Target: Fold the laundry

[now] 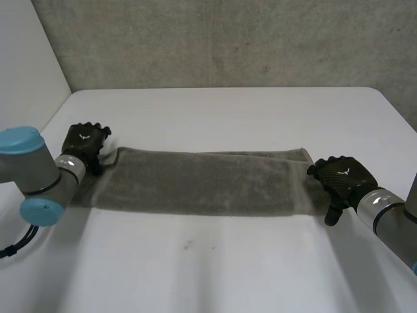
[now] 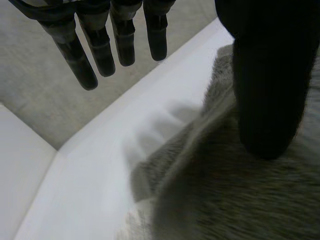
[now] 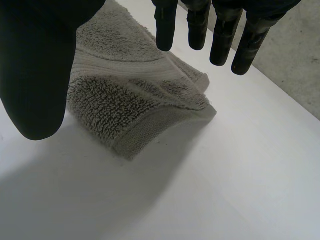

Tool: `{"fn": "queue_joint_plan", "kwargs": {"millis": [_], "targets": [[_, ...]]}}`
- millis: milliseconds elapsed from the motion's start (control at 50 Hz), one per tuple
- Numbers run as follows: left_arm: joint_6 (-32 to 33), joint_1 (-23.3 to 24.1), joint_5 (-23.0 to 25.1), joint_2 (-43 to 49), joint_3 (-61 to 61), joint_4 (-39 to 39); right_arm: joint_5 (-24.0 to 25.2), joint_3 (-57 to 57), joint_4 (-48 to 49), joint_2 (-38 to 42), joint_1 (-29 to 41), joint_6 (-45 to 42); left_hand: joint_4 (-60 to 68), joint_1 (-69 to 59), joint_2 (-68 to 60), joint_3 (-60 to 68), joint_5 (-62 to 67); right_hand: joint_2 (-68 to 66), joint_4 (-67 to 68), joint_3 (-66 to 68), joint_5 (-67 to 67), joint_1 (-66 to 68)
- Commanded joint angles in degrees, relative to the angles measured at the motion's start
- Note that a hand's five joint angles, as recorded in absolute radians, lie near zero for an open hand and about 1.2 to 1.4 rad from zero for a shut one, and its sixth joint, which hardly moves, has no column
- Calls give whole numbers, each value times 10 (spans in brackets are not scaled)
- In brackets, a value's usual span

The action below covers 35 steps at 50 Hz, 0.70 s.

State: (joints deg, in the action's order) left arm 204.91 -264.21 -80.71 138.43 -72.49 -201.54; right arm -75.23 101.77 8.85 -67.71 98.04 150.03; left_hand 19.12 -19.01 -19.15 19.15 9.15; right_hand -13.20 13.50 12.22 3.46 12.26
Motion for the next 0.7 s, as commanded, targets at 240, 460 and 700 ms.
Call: {"fn": "queue_joint_plan", "kwargs": {"millis": [240,460,700], "targets": [[-5,-4,-129,-27,20,-10,-1,8,25,4,-2,1,41,-42,-40,40,40,-73,70,83,71,82],[-6,-1,-128,-79,-42,-18,-2,6,27,19,-1,-4,35,-37,-35,35,35,-177,174,187,175,187],[-6,-1,-127,-79,-53,-18,-4,-29,21,61,-7,-46,29,-30,-28,28,28,-668,665,678,665,677]]}}
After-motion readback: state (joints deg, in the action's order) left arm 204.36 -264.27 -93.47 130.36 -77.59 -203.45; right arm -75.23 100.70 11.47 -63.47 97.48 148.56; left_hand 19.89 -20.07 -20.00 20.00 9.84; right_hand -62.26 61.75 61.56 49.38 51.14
